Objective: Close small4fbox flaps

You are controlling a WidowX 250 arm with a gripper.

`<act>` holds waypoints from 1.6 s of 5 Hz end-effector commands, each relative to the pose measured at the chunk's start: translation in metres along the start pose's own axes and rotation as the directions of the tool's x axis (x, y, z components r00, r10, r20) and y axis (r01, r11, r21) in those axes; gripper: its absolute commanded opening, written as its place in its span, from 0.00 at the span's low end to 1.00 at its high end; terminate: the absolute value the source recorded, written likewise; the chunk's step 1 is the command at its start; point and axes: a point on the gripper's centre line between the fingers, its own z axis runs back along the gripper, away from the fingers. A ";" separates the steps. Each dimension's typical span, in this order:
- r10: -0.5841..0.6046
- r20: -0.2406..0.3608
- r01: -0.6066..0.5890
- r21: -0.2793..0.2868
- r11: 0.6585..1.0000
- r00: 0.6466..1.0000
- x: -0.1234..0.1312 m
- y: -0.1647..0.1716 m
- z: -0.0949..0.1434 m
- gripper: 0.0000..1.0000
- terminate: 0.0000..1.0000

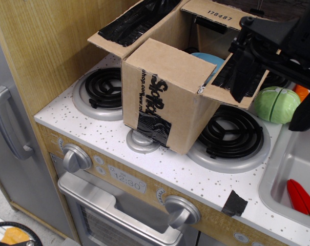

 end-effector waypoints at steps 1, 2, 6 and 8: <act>0.000 0.000 0.000 0.000 1.000 1.000 0.000 0.000 0.000 1.00 0.00; 0.008 0.034 -0.008 -0.013 1.000 0.999 0.006 -0.021 -0.004 1.00 0.00; 0.014 0.180 -0.005 -0.052 0.999 0.984 0.044 -0.052 -0.055 1.00 0.00; -0.059 0.206 0.064 -0.019 0.998 0.977 0.070 -0.040 -0.077 1.00 0.00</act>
